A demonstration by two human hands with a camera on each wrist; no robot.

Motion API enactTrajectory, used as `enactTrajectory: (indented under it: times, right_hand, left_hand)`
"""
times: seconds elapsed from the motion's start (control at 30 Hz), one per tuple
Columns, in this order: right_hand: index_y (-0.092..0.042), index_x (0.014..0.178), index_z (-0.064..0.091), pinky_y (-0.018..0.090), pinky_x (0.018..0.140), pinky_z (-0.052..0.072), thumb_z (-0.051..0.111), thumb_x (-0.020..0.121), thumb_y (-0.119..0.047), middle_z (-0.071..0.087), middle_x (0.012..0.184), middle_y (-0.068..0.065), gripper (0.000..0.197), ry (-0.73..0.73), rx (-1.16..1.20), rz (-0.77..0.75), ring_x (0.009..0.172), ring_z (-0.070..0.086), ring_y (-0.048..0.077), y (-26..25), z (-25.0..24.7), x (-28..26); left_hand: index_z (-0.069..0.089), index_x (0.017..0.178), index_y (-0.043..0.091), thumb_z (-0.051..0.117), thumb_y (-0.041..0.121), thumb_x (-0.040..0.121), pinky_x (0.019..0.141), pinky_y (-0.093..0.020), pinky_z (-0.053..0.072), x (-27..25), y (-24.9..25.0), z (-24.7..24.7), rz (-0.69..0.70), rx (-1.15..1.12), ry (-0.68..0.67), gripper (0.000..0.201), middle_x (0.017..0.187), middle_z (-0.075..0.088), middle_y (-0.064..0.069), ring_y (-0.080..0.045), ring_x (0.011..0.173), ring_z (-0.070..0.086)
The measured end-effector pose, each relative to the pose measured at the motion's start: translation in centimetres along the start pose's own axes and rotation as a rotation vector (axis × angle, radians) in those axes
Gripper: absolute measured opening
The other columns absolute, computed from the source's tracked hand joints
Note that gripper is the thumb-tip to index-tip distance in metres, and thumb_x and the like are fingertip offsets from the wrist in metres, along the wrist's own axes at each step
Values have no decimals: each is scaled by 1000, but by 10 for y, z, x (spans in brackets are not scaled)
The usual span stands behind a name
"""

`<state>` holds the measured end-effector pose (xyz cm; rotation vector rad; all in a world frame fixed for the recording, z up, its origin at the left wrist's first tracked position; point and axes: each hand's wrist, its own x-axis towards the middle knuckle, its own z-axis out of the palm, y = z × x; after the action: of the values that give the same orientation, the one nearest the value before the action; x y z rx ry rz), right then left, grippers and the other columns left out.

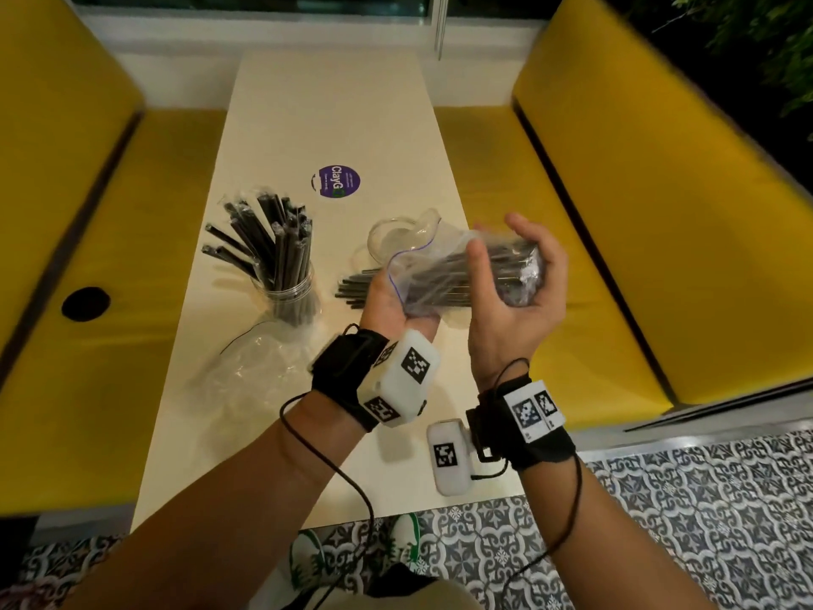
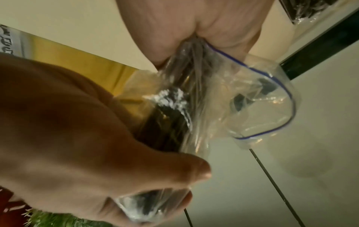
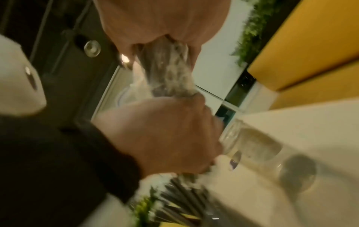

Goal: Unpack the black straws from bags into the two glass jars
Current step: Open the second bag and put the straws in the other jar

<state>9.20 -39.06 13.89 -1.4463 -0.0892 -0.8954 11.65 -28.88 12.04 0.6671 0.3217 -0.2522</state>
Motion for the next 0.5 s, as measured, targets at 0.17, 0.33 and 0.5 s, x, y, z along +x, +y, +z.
enactTrajectory:
  times: [0.17,0.33,0.5]
  right_hand:
    - [3,104,57,48,77,62,66,90,16,66,95,25,22,68,117,98,85,73,35,2,13,17]
    - [-5,97,53,46,71,58,63,85,17,58,90,12,28,225,109,22,76,64,24,14,21,79]
    - [-4,98,53,35,71,59,63,84,11,58,93,6,23,277,55,30,77,63,14,41,36,115]
  left_hand:
    - [84,99,1,57,33,100,72,-26,63,6,-1,-4,-63,-37,-67,42,107,80,-20,-26,88,79]
    - [61,140,7,68,81,77,109,-48,50,11,7,-37,-223,13,100,98,140,64,-22,-34,119,66]
    - [54,132,12,69,21,93,80,-33,53,47,5,-73,73,834,460,42,128,64,-13,-22,98,63]
